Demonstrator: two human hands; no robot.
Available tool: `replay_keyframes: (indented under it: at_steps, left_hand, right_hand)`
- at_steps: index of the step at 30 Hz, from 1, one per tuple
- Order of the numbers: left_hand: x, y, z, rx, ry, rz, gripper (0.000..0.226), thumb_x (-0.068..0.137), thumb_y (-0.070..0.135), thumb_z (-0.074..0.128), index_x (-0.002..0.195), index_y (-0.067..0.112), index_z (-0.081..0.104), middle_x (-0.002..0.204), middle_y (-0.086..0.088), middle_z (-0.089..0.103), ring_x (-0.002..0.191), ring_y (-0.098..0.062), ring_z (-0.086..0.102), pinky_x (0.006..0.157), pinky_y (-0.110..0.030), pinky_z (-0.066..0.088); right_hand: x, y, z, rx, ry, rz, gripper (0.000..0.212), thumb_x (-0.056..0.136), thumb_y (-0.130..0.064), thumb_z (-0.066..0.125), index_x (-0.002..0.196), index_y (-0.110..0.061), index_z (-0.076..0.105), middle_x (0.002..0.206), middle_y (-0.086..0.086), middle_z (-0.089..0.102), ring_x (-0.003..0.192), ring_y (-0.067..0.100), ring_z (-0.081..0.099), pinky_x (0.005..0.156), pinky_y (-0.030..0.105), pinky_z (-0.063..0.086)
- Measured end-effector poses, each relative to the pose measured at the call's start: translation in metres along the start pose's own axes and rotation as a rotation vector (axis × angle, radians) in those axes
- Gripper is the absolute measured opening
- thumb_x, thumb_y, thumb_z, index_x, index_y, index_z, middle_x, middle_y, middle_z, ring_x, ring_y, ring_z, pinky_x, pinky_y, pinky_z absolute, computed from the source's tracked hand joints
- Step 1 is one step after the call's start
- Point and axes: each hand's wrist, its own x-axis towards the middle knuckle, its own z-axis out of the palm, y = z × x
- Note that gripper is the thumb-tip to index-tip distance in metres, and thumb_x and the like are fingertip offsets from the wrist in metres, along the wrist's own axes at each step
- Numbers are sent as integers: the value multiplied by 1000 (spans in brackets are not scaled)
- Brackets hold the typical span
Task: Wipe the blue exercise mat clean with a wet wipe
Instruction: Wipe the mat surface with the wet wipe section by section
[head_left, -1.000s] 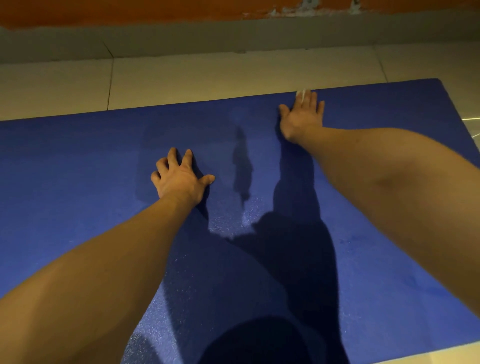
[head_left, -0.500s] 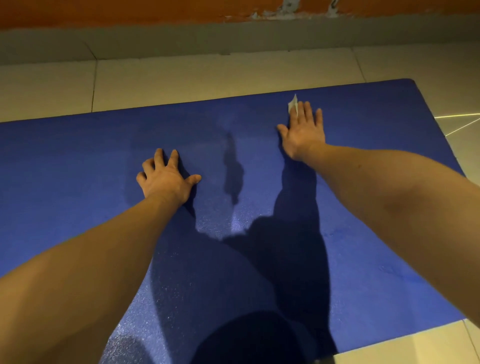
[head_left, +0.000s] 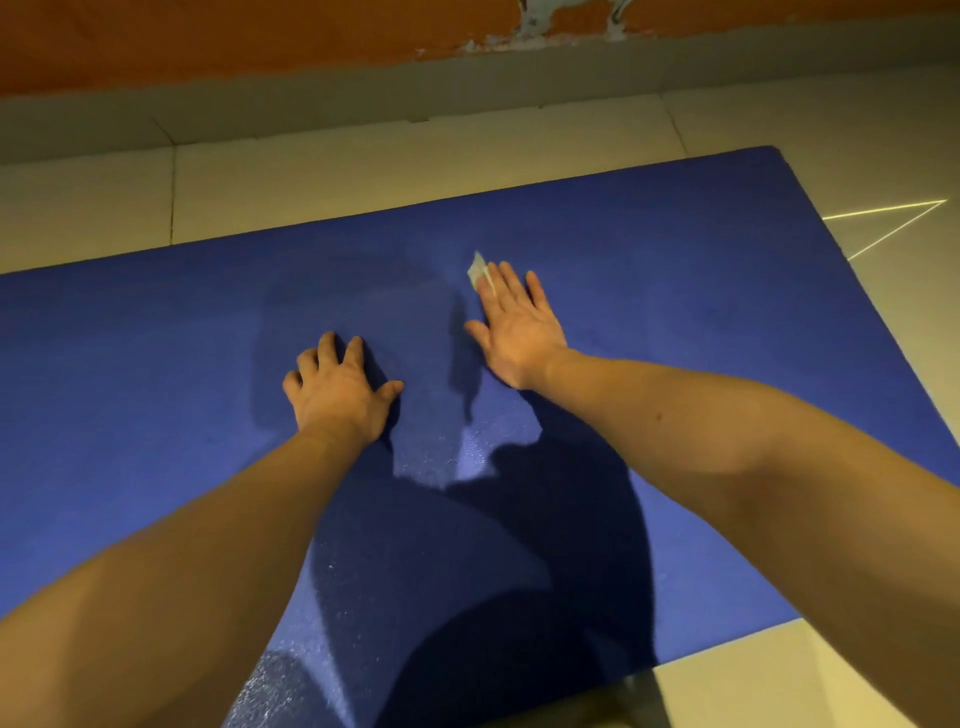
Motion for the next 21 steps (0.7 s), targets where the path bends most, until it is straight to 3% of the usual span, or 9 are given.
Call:
replay_keyframes:
  at_steps: [4,7,11,17,19,21]
  left_hand:
    - [-14,2,2,8,-10,31,82,91,64,56,156,24,26,163,-7,17,144,-35,20,116,-51,21]
    - [-24,4,3,-9,-37,46,83,90,63,58,156,24,26,163,-7,15,145,-34,19,117,-51,20]
    - [-34,11,4,-19,-53,67,83,89,62,61,155,25,28,163,-7,15,146,-34,18,118,-50,19]
    - [-51,21,10,-17,-77,77,83,88,60,63,154,25,27,164,-7,13,145,-34,18,117,-50,20]
    - [-57,23,12,-6,-77,86,83,89,60,62,155,25,26,164,-7,13,145,-34,18,117,-49,22]
    - [-64,24,14,3,-71,93,81,90,59,61,155,25,26,164,-6,13,144,-33,19,116,-49,23]
  right_hand:
    - [1,52,-14,-69,-17,317,77,106,-56,13,161,-11,-15,170,7,-15,157,25,-14,126,49,-8]
    - [-1,41,-14,-20,-43,417,79,106,-57,12,160,-7,-14,170,11,-14,156,27,-16,126,49,-9]
    - [-21,-5,4,111,43,276,78,106,-52,23,161,-9,-11,171,8,-11,157,27,-11,127,48,-5]
    - [-63,-30,24,52,-31,-14,73,108,-50,22,162,-14,-12,171,2,-15,157,21,-15,127,47,-6]
    - [-63,-8,19,-17,-21,-8,73,107,-50,19,162,-15,-14,171,2,-13,157,21,-14,127,49,-4]
    - [-61,24,11,-42,-14,119,73,107,-52,18,161,-15,-14,171,4,-12,157,23,-13,126,49,-6]
